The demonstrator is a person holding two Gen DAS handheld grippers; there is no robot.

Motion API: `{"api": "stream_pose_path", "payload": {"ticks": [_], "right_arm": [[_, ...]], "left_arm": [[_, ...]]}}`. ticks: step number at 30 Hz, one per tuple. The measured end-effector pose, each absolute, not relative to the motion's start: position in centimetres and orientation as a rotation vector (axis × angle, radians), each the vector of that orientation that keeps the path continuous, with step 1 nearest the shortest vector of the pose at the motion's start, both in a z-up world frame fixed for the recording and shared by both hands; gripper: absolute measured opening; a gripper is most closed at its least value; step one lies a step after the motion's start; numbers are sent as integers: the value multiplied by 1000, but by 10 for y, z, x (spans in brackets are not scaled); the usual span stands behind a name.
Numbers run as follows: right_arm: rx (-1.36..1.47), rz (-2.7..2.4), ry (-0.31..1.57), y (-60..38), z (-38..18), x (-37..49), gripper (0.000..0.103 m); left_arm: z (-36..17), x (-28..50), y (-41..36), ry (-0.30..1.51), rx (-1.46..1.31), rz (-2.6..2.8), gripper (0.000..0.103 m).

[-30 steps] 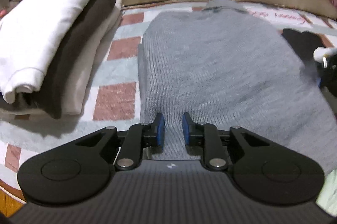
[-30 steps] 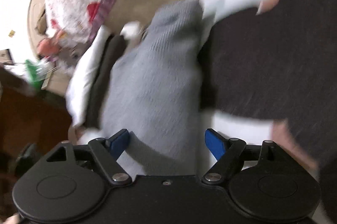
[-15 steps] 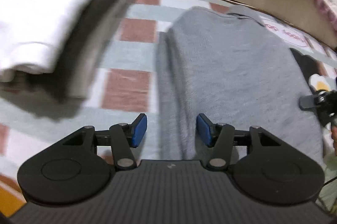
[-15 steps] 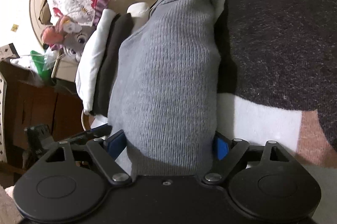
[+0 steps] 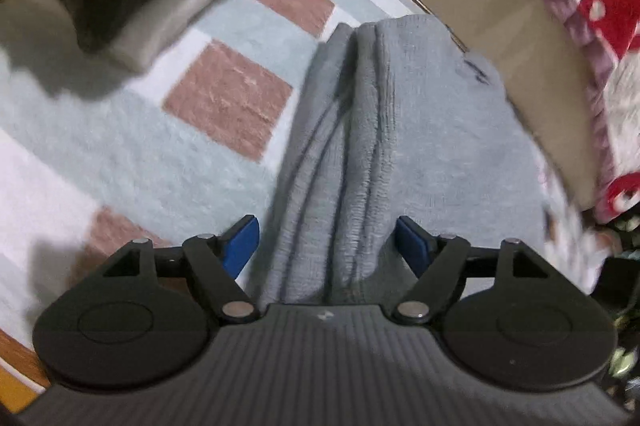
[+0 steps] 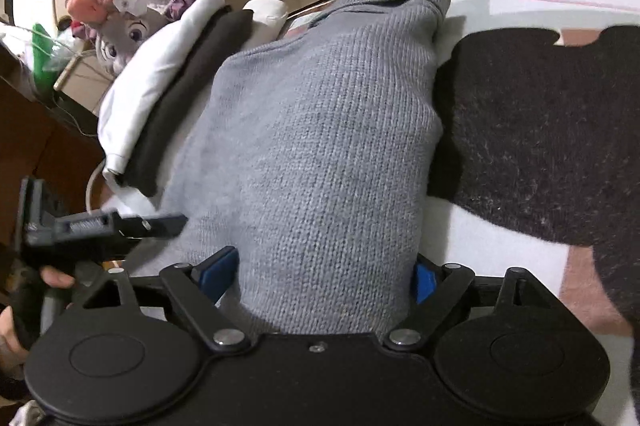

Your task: Fold clothes

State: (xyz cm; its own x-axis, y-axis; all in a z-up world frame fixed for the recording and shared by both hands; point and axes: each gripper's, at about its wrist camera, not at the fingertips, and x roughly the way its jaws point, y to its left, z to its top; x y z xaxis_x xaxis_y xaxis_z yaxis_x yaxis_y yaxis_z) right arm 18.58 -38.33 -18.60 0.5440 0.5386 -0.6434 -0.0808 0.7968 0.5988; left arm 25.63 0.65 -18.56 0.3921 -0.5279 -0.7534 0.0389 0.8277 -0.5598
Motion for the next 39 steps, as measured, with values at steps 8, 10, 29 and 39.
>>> {"api": "stream_pose_path", "payload": {"ticks": [8,10,29,39], "right_arm": [[602,439,903,-405,-192,192,94],[687,463,866,-412,-199,202,96],[287,290,689,-399,-145,185,70],[722,375,870,-456,-189,192,80]], "left_arm": [[-163,252,-31,1063,-213,-466,34],[-161,250,-39,1052,-154,-460,33],[-149,242,-87,1013,65,-469,32],[-187,261,-28,1158,-514,-480,54]]}}
